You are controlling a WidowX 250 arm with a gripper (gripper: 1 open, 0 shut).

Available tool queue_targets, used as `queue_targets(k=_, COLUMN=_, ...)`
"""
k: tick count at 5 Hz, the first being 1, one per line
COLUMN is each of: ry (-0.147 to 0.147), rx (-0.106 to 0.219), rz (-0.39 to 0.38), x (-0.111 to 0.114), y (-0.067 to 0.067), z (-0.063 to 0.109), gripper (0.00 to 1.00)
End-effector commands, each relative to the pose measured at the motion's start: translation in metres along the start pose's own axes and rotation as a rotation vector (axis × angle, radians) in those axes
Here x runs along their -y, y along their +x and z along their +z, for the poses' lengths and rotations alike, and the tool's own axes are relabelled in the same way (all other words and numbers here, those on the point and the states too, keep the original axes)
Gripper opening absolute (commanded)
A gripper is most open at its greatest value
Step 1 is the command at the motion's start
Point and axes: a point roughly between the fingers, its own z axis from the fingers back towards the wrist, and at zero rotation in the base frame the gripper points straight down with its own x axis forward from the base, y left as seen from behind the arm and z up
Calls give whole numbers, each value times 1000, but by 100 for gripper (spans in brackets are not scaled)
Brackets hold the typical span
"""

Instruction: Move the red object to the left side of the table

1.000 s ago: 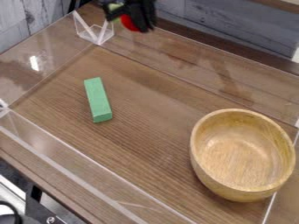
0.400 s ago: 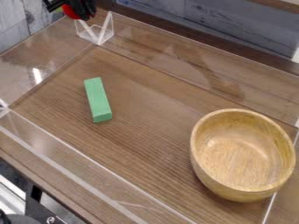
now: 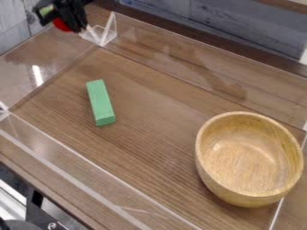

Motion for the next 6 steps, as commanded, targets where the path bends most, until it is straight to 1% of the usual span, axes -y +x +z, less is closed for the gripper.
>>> queue_targets(k=1, ry=-12, rx=40, rz=-31, x=12, y=0, z=-10, gripper=0)
queue_targets(k=2, ry=-3, rx=32, rz=-57, x=19, y=-5, z=-33, gripper=0)
queue_targets(k=3, ry=0, rx=21, rz=-71, x=24, y=8, z=-53, gripper=100)
queue_targets(k=4, ry=5, rx=-3, rz=-80, x=25, y=18, z=-60, gripper=100)
queue_targets(k=6, ry=-23, rx=-21, rz=-73, x=19, y=23, z=-32, gripper=100)
